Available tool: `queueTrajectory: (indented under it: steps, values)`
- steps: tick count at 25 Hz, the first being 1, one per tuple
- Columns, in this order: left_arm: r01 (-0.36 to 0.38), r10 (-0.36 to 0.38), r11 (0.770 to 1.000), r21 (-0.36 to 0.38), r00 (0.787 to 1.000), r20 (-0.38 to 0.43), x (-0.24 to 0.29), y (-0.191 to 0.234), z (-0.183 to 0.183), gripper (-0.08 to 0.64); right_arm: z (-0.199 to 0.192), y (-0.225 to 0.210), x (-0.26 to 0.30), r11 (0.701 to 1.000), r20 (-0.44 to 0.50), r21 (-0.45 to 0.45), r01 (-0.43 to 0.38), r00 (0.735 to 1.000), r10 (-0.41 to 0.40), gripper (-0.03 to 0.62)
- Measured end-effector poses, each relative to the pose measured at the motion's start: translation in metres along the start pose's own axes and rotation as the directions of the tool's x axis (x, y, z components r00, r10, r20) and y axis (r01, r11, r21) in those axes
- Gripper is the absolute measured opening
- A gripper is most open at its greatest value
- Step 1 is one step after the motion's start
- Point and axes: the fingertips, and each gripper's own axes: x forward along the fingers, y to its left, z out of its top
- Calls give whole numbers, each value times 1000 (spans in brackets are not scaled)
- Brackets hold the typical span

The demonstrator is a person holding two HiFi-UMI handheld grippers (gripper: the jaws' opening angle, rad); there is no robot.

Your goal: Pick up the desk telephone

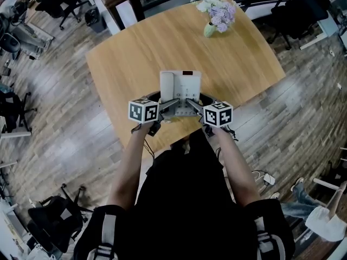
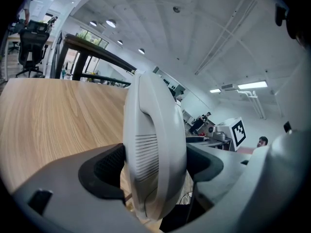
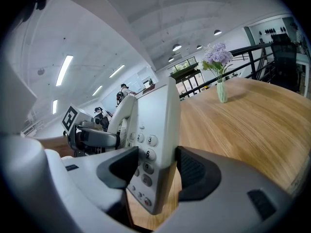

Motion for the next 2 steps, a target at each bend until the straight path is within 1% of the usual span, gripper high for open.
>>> queueTrajectory:
  steps: [2]
  values:
    - [-1,1,1000,-1,1000,0,0,2,0,390,0,0,2,1000,-1,6,-2,1000,2,262]
